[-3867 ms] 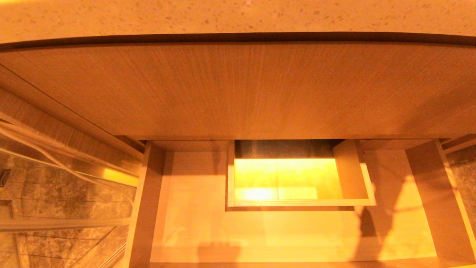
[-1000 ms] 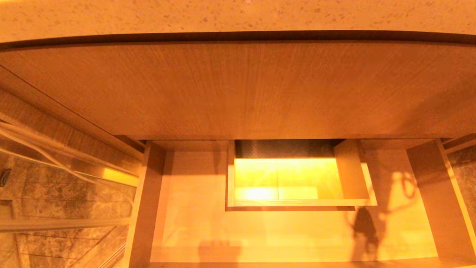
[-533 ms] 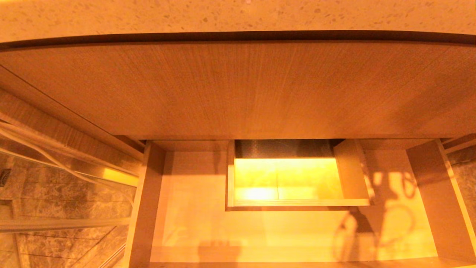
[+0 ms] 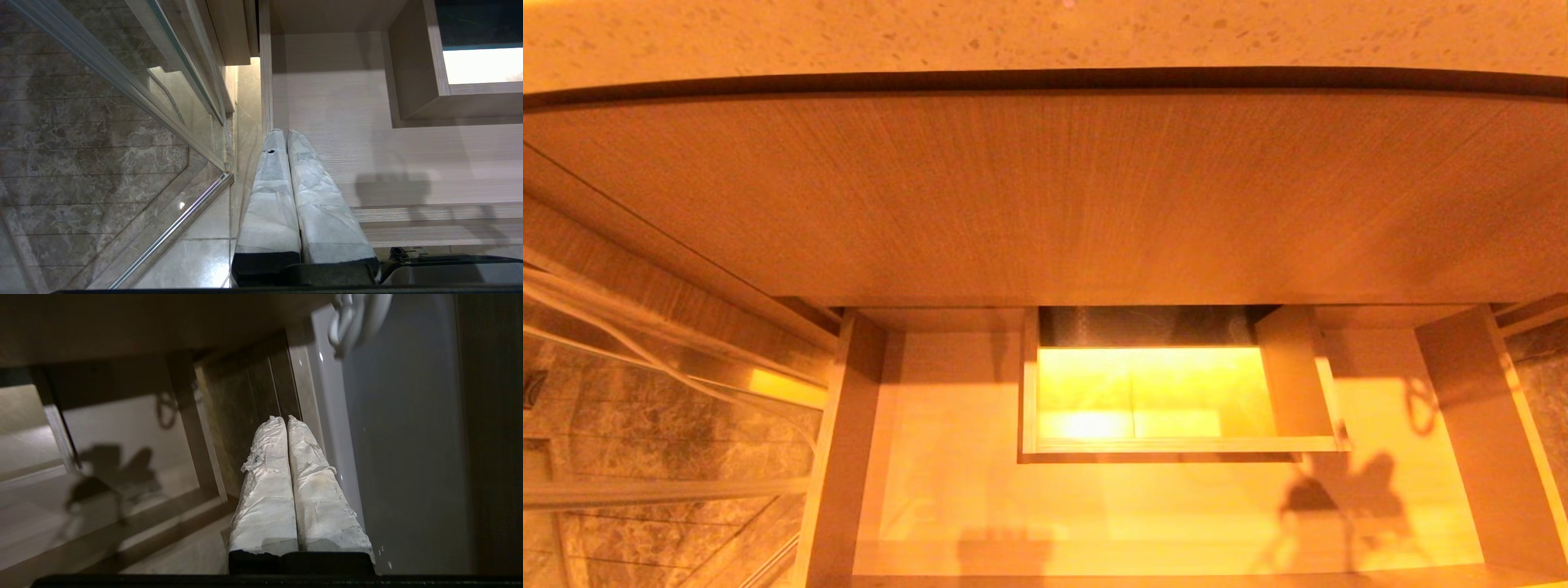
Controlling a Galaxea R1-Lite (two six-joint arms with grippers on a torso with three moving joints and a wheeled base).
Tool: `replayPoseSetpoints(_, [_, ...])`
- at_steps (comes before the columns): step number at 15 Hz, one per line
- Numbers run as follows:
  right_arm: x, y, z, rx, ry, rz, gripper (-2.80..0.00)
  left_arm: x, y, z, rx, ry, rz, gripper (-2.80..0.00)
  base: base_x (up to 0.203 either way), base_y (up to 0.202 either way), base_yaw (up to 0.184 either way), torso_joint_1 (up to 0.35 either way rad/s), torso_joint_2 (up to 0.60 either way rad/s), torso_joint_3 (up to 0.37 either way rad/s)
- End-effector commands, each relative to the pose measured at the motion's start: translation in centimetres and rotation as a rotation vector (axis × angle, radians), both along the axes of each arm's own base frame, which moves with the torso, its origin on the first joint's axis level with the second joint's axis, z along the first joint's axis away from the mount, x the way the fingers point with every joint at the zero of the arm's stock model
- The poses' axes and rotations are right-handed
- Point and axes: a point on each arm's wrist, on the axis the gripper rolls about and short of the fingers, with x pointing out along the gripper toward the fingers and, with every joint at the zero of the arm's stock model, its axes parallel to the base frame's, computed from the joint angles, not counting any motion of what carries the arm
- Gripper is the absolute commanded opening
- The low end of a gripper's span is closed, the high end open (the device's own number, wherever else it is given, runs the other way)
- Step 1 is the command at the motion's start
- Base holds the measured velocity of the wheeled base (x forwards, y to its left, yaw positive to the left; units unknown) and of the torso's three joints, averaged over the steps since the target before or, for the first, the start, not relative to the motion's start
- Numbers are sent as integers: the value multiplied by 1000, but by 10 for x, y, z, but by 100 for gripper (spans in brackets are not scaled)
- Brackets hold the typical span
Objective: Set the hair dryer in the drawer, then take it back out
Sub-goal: Place it on the countertop, then close the drawer
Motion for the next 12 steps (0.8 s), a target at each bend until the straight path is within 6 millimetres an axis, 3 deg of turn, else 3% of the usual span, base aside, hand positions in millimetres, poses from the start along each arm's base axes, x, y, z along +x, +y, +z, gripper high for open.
replayPoseSetpoints(1, [-6,2,-8,38,35,-78,-280,0,0,0,-1,1,0,-280,0,0,0,0,0,0])
replayPoseSetpoints(12, [-14,6,-48,120,147,-13,-280,0,0,0,-1,1,0,-280,0,0,0,0,0,0])
